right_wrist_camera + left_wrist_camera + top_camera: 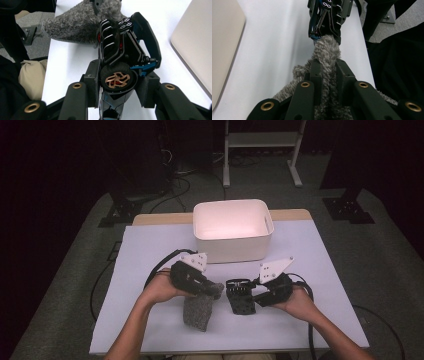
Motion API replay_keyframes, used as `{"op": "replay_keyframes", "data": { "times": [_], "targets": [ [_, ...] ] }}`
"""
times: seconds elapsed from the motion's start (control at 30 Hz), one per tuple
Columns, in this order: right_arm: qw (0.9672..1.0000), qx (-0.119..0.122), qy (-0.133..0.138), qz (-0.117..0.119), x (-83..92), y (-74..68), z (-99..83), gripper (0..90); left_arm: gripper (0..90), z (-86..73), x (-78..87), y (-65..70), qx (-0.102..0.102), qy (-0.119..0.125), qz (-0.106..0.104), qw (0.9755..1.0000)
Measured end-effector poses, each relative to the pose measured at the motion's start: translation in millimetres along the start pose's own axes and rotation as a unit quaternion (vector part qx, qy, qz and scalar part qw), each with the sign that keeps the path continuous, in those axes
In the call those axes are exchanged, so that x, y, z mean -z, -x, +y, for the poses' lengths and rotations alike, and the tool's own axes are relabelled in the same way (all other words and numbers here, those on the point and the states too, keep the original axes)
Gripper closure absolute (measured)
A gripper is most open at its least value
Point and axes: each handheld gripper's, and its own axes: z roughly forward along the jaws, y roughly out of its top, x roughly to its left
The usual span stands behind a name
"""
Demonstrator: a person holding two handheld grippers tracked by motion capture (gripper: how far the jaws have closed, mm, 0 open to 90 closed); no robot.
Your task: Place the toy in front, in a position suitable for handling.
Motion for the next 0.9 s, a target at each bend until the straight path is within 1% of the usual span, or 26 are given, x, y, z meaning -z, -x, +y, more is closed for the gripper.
{"op": "replay_keyframes", "data": {
  "times": [0.27,0.37,0.4,0.43,0.5,0.6,0.67,0.7,0.8,0.83,0.9],
  "targets": [
    [1.0,0.003,-0.007,-0.002,3.9,-0.9,-1.2,58.3,78.0,5.8,-7.1,0.8,-0.008,0.003,-0.008,0.9999],
    [1.0,-0.002,-0.006,-0.002,4.5,-0.6,-1.9,58.5,77.9,10.0,-8.1,1.5,-0.006,0.014,-0.013,0.9998],
    [1.0,0.0,-0.005,-0.002,4.4,-1.1,-1.8,58.6,78.0,12.6,-8.9,2.0,-0.008,0.019,-0.017,0.9997],
    [1.0,0.002,-0.003,-0.004,3.9,-2.3,-1.7,58.8,78.0,14.5,-9.9,2.1,-0.013,0.019,-0.017,0.9996],
    [0.9999,0.008,-0.001,-0.007,3.0,-3.9,-1.2,58.9,78.1,16.2,-12.2,1.7,-0.014,0.015,-0.016,0.9997],
    [1.0,0.003,0.007,-0.007,2.2,-2.9,-2.3,59.1,78.3,16.1,-11.2,0.8,-0.012,0.015,-0.016,0.9997],
    [0.9999,0.002,0.012,-0.007,0.4,-2.5,-2.1,59.2,78.2,14.9,-9.3,0.0,-0.008,0.014,-0.017,0.9997],
    [0.9999,0.0,0.015,-0.006,-0.5,-2.3,-1.5,59.2,78.3,14.3,-7.1,-0.5,-0.007,0.018,-0.018,0.9997],
    [0.9994,-0.006,0.035,-0.004,-4.6,-2.1,-0.6,59.2,78.3,12.9,1.9,0.6,-0.007,0.022,-0.014,0.9996],
    [0.9991,-0.011,0.042,0.0,-6.6,-1.7,0.4,59.2,78.3,12.4,3.8,1.2,-0.006,0.022,-0.011,0.9997],
    [0.9988,-0.012,0.049,-0.001,-9.7,-2.3,2.5,59.2,78.3,10.3,9.9,2.3,-0.005,0.019,-0.006,0.9998]
  ]
}}
